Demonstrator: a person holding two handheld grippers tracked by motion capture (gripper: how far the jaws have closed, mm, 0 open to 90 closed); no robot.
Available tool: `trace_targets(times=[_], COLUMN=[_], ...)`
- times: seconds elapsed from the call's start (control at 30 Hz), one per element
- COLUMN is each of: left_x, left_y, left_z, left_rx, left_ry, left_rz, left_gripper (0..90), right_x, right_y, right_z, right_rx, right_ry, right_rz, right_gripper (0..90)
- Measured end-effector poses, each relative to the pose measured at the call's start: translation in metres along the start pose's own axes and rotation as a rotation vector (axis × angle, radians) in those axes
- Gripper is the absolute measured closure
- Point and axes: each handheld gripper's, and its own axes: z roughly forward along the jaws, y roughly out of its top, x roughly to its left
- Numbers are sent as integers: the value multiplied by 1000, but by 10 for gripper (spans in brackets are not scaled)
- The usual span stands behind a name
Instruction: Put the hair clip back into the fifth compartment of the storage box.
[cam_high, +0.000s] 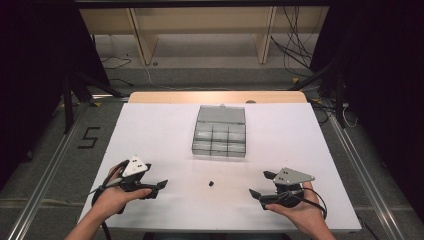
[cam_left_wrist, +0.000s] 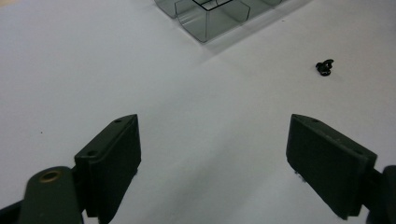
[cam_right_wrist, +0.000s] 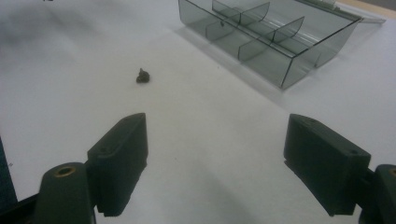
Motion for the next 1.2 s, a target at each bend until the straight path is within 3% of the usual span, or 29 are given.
trace_targets(times=[0.43, 1.2], left_x=[-1, -3], left_y=[0, 0], left_z=[0, 1], left_rx=[-1, 7], left_ry=[-7, -18], left_rz=[14, 23], left_gripper=[174, 174], right_x=[8, 23], right_y=[4, 22], right_z=[13, 54], right_rx=[24, 22], right_ry=[43, 104], right_rz=[-26, -53], right_gripper=[238, 279])
